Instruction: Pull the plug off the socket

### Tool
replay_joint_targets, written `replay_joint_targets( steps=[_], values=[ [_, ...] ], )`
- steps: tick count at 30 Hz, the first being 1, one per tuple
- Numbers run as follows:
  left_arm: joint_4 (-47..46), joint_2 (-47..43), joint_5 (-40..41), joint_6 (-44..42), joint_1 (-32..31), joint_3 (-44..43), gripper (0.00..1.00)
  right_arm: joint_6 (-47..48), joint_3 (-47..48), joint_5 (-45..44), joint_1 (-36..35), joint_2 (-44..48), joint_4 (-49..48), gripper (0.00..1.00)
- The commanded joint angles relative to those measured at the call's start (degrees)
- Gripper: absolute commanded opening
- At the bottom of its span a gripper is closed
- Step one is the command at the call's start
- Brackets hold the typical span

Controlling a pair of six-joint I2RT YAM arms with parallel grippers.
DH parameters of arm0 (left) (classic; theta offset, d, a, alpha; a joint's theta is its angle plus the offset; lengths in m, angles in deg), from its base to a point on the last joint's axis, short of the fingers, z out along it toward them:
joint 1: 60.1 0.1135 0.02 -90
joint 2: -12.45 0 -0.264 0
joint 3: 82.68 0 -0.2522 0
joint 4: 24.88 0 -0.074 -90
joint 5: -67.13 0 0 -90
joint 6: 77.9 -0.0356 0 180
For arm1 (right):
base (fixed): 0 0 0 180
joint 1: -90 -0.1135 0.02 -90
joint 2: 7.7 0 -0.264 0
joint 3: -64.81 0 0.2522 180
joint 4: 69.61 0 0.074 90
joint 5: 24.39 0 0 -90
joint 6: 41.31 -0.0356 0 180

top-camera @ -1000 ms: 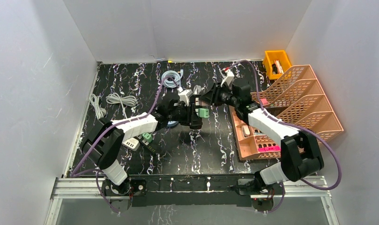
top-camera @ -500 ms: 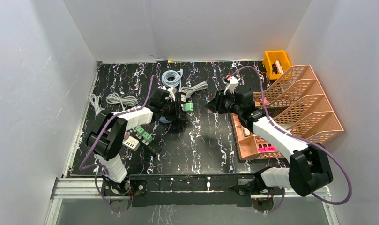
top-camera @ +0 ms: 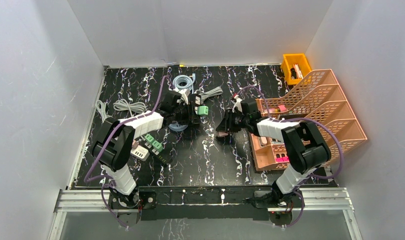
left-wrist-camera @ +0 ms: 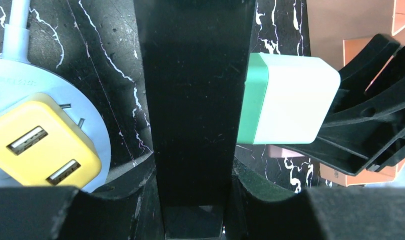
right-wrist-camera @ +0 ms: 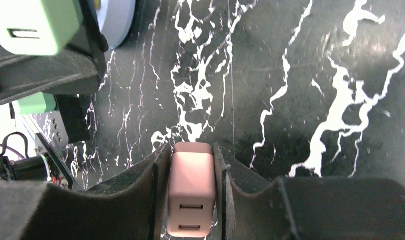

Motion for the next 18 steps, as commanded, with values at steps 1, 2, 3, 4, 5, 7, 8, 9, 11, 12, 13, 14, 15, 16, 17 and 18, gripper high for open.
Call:
replay_joint_targets(
  steps=[1, 2, 3, 4, 5, 7, 8, 9, 11, 12, 13, 14, 15, 16, 17, 18],
  values=[
    [-1.74, -4.23, -1.48, -1.06, 0.15, -2.09, 0.0, -0.22, 5.19, 3.91, 0.05, -0.87, -7.19, 0.55],
    [-1.82, -4.32, -1.56, -1.1, 0.16, -2.02, 0.0, 0.14, 6.17, 3.97, 0.13, -1.16, -7.26, 0.63],
    [-1.84, -4.41, -1.67, -1.06, 0.2, -1.98, 0.0, 0.36, 7.16, 3.99, 0.07, -1.22, -7.26, 0.75],
    [-1.85, -4.4, -1.81, -1.06, 0.17, -1.97, 0.0, 0.68, 8.07, 4.39, 0.02, -1.17, -7.62, 0.8],
    [-1.84, -4.41, -1.93, -0.99, 0.17, -2.0, 0.0, 0.71, 8.74, 4.65, 0.06, -1.06, -8.12, 0.82],
    [-1.97, -4.45, -2.04, -0.83, 0.15, -2.01, 0.0, -0.06, 9.21, 4.85, 0.03, -0.51, -10.69, 0.86],
    [-2.1, -4.43, -2.12, -0.73, 0.2, -2.02, 0.0, -0.52, 8.98, 4.85, 0.04, -0.13, -12.27, 0.87],
    [-2.14, -4.38, -2.4, -0.71, 0.2, -2.09, 0.0, -0.93, 8.93, 4.75, 0.03, 0.24, -14.31, 0.88],
    [-2.32, -4.31, -2.92, -0.62, 0.17, -2.37, 0.0, -1.33, 9.13, 4.54, 0.02, 0.32, -16.04, 0.87],
    [-2.36, -4.42, -3.11, -0.67, 0.15, -2.36, 0.0, -1.42, 9.57, 4.68, 0.04, 0.0, -16.44, 0.87],
    [-2.49, -4.45, -3.24, -0.62, 0.11, -2.36, 0.0, -1.36, 10.22, 4.84, -0.1, -0.45, -16.59, 0.86],
    [-2.54, -4.43, -3.39, -0.62, 0.02, -2.41, 0.0, -1.36, 10.83, 5.1, -0.2, -1.0, -16.63, 0.85],
    [-2.62, -4.45, -3.51, -0.63, 0.03, -2.37, 0.0, -1.35, 11.44, 5.27, -0.32, -1.48, -16.68, 0.84],
    [-2.74, -4.44, -3.6, -0.55, 0.04, -2.41, 0.0, -1.34, 12.0, 5.21, -0.6, -2.04, -16.71, 0.84],
    [-2.78, -4.38, -3.7, -0.55, -0.09, -2.39, 0.0, -1.34, 12.53, 5.38, -0.86, -2.39, -16.92, 0.83],
    [-2.87, -4.44, -3.79, -0.48, -0.19, -2.37, 0.0, -1.22, 12.91, 5.54, -1.18, -2.78, -17.35, 0.83]
  ],
)
